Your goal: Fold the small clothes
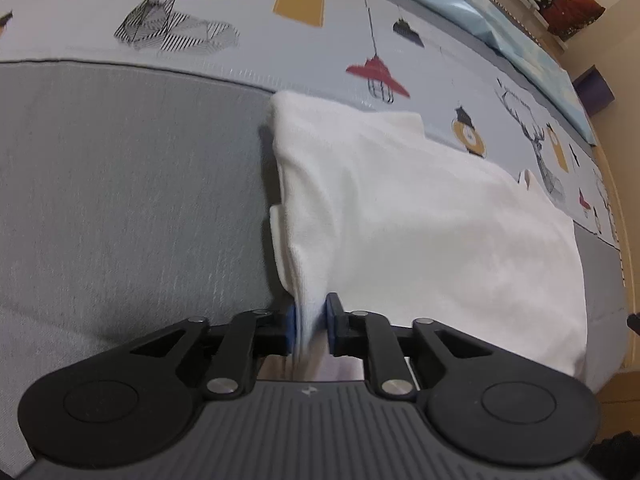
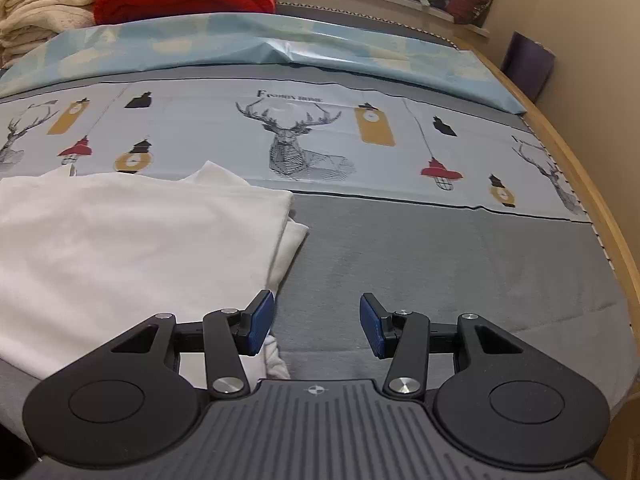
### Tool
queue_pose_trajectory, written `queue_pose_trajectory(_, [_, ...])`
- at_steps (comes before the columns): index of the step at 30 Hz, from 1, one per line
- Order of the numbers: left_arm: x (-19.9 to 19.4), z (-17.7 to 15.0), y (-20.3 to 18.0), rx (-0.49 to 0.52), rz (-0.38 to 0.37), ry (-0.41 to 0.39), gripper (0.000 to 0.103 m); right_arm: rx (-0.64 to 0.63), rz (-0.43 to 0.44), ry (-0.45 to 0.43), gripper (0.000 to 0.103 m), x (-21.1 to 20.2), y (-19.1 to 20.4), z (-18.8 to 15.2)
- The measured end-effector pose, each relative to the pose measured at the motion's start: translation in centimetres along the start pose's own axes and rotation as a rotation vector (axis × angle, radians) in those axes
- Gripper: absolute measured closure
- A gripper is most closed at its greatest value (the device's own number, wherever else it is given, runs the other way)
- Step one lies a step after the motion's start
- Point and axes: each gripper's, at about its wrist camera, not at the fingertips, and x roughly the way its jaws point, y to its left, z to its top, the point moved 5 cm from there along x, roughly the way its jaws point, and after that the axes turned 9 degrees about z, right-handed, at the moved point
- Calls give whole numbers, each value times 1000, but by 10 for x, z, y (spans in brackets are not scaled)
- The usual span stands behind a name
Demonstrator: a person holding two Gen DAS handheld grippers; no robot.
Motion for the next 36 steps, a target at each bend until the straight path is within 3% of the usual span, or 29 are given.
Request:
queue_pose_trajectory(3, [5,-4,3,-4,17,25,65,-16,4,1,53,0,6,0])
queue_pose_trajectory(11, [13,-4,-6,12,12,31,65,-21,2,1,53,0,10,3])
queue_pose_trajectory(13, [13,-4,-8,31,23,21,70,-20,-2,4,53,0,9,2])
queue_pose_trajectory(15, [12,-4,-9,35,24,14,82,-18,-5,6,53,0,7,2])
queue_pose_trajectory(20, [3,-1,-6,13,31,-18,89,-13,-7,10,53,2,9,2])
queue_pose_trajectory(30, [-19,-7,20,50,266,-73,91,5,2,13,53,5,14,5])
queue_pose_trajectory(33, [-31,-4,11,59,248,-101,92,-10,9,14,53,5,19,3])
queue_pose_trajectory(36, [-47,3,-4,19,125,-127,92,-33,14,19,53,5,25,2])
